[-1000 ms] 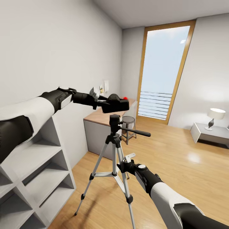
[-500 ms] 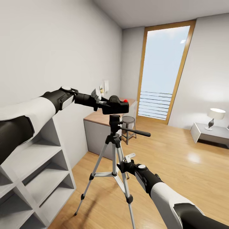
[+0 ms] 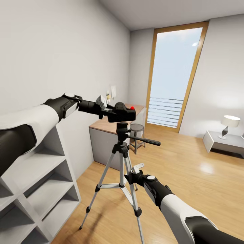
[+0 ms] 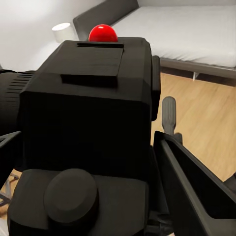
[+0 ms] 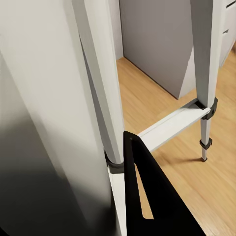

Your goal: Attach the digital camera to the camera tripod in the bedroom.

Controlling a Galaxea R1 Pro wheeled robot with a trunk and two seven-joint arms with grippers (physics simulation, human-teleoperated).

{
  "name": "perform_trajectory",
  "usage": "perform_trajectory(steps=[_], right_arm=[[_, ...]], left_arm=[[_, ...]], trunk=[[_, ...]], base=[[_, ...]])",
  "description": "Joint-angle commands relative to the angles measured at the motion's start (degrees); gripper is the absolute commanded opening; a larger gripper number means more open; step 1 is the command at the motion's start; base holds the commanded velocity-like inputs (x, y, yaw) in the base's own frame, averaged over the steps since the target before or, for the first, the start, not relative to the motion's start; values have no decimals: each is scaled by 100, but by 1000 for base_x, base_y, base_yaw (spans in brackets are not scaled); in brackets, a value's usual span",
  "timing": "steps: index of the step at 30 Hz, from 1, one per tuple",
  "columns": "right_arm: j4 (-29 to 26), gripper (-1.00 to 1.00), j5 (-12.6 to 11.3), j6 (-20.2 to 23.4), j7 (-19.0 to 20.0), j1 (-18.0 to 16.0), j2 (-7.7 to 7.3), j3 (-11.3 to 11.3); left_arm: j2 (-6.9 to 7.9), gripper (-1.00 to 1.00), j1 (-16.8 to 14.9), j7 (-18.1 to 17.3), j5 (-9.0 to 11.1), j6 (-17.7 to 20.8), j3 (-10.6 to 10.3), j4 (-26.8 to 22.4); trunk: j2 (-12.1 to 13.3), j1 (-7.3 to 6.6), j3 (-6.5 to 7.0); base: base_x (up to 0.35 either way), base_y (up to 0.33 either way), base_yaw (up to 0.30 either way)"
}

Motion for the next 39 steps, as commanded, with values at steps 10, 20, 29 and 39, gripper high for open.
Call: perform_trajectory(steps=[10, 20, 29, 39], right_arm=[[-21, -100, 40, 51, 9, -1, 1, 25], [-14, -100, 40, 43, 9, -1, 1, 26], [-13, -100, 40, 40, 9, -1, 1, 26], [-13, -100, 40, 44, 9, -1, 1, 26]], left_arm=[[-10, -100, 55, 114, 39, -41, -18, -19], [-13, -100, 68, 160, 42, -50, -18, -11], [-11, -100, 68, 161, 38, -48, -18, -10], [-10, -100, 72, 169, 42, -50, -18, -10]], trunk=[[-13, 4, -14], [-13, 4, -14], [-13, 4, -14], [-13, 4, -14]], base=[[0, 0, 0], [0, 0, 0], [0, 0, 0], [0, 0, 0]])
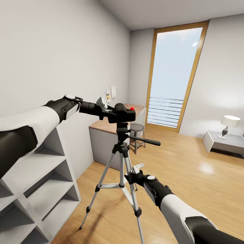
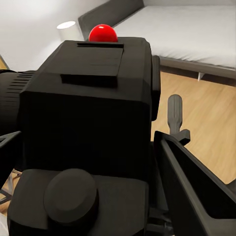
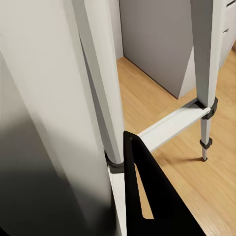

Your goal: Attach the digital camera to the camera tripod in the bedroom.

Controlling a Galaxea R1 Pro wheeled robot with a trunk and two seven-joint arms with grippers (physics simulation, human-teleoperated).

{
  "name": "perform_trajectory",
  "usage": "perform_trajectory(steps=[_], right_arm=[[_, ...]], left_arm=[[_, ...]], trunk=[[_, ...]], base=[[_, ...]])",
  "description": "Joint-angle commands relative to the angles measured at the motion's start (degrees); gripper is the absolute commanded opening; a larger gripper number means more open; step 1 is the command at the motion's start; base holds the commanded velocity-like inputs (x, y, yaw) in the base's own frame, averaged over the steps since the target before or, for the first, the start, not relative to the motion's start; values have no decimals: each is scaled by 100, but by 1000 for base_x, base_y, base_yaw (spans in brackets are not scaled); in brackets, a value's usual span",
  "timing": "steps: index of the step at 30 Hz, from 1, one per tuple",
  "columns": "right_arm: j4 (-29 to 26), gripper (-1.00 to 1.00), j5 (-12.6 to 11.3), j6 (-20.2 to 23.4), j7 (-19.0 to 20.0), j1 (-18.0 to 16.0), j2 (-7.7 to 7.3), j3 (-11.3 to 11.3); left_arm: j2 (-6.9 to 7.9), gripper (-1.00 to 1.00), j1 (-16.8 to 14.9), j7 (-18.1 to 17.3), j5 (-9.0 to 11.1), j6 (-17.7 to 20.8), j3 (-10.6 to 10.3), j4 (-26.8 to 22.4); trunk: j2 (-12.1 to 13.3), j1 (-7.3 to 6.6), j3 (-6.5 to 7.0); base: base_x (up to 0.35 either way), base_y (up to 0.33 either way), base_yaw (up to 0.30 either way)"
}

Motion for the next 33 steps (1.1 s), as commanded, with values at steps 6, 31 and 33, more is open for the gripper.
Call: perform_trajectory(steps=[6, 31, 33], right_arm=[[-13, -100, 49, 50, 13, -2, 1, 33], [-13, -100, 55, 31, 13, -2, 1, 33], [-13, -100, 53, 29, 13, -2, 1, 33]], left_arm=[[-6, -100, -4, -4, 42, -105, -20, -12], [-49, 100, -4, 50, 29, -134, -20, -30], [-48, 100, -4, 49, 32, -134, -20, -29]], trunk=[[-13, 4, -14], [-13, 4, -14], [-13, 4, -14]], base=[[0, 0, 0], [0, 0, 0], [0, 0, 0]])
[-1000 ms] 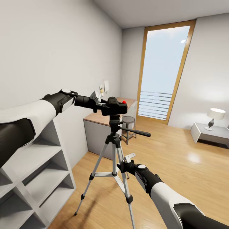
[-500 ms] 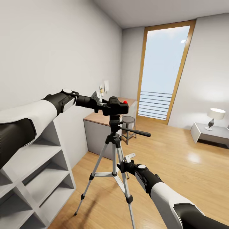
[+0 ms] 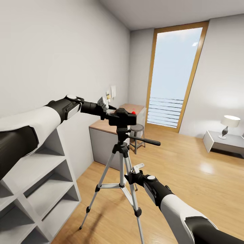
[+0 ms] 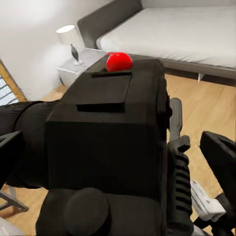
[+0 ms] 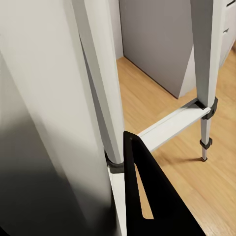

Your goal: Attach the digital camera to the camera tripod in the bedroom.

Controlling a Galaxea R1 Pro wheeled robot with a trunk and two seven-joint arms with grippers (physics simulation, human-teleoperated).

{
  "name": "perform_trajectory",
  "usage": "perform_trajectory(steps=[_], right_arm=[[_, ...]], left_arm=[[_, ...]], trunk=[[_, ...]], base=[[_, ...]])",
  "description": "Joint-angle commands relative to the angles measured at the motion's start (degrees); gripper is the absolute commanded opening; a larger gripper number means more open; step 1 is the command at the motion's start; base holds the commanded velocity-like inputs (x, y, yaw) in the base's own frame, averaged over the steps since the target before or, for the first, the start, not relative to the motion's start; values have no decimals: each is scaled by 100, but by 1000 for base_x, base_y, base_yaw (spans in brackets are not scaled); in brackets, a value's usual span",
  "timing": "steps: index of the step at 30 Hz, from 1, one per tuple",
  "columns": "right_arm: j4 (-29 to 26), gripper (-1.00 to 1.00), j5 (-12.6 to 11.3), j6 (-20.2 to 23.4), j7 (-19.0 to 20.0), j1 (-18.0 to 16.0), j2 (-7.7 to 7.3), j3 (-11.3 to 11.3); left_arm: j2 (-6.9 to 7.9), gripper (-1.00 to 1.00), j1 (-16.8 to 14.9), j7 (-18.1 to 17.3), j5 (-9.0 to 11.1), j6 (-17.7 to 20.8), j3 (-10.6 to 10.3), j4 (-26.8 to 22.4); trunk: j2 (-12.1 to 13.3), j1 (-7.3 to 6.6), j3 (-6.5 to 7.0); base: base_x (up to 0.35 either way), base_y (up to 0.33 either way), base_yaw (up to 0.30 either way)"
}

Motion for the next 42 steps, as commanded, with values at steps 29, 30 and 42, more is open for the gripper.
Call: perform_trajectory(steps=[29, 30, 42], right_arm=[[-14, -100, 43, 41, 13, -2, 1, 36], [-14, -100, 43, 41, 13, -2, 1, 37], [-14, -100, 45, 18, 13, -2, 1, 38]], left_arm=[[52, 100, -8, 195, 645, 67, 461, 189], [60, 100, -8, 224, 786, 93, 573, 214], [369, 100, -8, 1058, 2829, 1386, 1674, 394]], trunk=[[-13, 4, -14], [-13, 4, -14], [-13, 4, -14]], base=[[0, 0, 0], [0, 0, 0], [0, 0, 0]])
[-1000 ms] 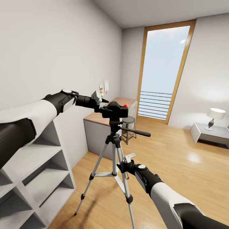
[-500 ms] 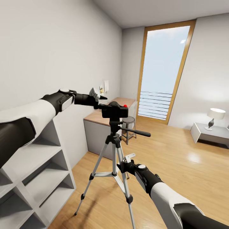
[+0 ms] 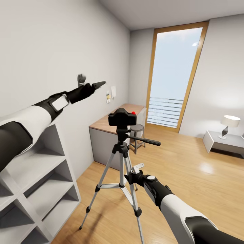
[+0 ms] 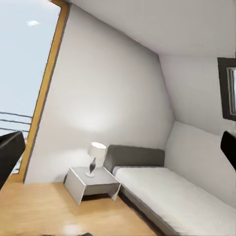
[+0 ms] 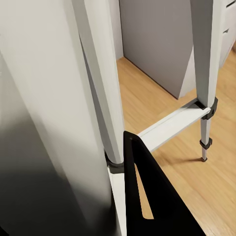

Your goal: Attach the digital camera to the camera tripod in the bedroom.

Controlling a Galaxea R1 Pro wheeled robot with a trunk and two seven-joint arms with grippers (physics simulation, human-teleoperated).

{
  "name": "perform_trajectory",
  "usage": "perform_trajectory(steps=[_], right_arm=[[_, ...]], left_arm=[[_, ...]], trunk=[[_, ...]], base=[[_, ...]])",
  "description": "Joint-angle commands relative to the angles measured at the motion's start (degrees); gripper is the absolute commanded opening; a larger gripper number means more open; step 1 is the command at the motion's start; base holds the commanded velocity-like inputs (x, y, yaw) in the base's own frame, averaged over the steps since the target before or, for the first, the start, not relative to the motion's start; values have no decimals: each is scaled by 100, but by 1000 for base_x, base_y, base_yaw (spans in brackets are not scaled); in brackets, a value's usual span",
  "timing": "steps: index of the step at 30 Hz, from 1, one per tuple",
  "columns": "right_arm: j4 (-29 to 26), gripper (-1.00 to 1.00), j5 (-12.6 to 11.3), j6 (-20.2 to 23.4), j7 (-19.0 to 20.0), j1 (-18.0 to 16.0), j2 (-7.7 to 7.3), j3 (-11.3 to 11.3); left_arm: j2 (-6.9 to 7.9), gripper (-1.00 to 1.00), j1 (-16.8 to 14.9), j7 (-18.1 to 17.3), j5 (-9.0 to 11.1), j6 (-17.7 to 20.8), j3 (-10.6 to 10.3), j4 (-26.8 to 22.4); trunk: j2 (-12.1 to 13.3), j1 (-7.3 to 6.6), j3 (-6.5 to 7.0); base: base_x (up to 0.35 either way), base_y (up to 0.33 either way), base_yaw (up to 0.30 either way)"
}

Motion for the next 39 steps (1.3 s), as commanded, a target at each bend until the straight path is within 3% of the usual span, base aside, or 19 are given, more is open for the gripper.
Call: perform_trajectory(steps=[1, 4, 7, 8, 11, 12, 14, 15, 20, 23, 30, 35, 39], right_arm=[[-18, -100, 42, 30, 10, -2, 1, 32], [-18, -100, 44, 28, 10, -2, 1, 32], [-18, -100, 42, 27, 10, -2, 1, 32], [-18, -100, 42, 27, 10, -2, 1, 32], [-18, -100, 44, 27, 10, -2, 1, 32], [-18, -100, 44, 27, 10, -2, 1, 32], [-18, -100, 43, 27, 10, -2, 1, 32], [-18, -100, 44, 27, 10, -2, 1, 32], [-18, -100, 44, 26, 10, -2, 1, 32], [-21, -100, 42, 33, 10, -2, 1, 28], [-28, -100, 40, 57, 10, -2, 1, 24], [-34, -100, 40, 66, 17, -2, 1, 23], [-35, -100, 40, 66, 25, -2, 1, 23]], left_arm=[[23, 100, -6, 75, 98, 112, -33, 3], [104, 100, -3, 493, 181, 237, -19, 64], [151, 100, 69, 1140, 223, 419, -12, 117], [162, 100, 154, 1535, 235, 575, -10, 130], [168, 100, 305, 2178, 248, 848, -8, 141], [166, 100, 402, 2621, 254, 1002, -6, 145], [162, 100, 491, 3064, 257, 1110, -6, 148], [156, 100, 562, 3506, 250, 1180, -10, 143], [100, 100, 776, 4736, 220, 1256, -14, 81], [-6, 100, 1089, 5438, 194, 1250, -15, 71], [-76, 100, 1592, 5789, 181, 1229, -15, 84], [-104, 100, 2266, 5835, 184, 1183, -15, 71], [-100, 100, 2826, 5836, 214, 693, -4, 85]], trunk=[[-13, 4, -14], [-13, 4, -14], [-13, 4, -14], [-13, 4, -14], [-13, 4, -14], [-13, 4, -14], [-13, 4, -14], [-13, 4, -14], [-13, 4, -14], [-13, 4, -14], [-13, 4, -14], [-13, 4, -14], [-13, 4, -14]], base=[[0, 0, 0], [0, 0, 0], [0, 0, 0], [0, 0, 0], [0, 0, 0], [0, 0, 0], [0, 0, 0], [0, 0, 0], [0, 0, 0], [0, 0, 0], [0, 0, 0], [0, 0, 0], [0, 0, 0]])
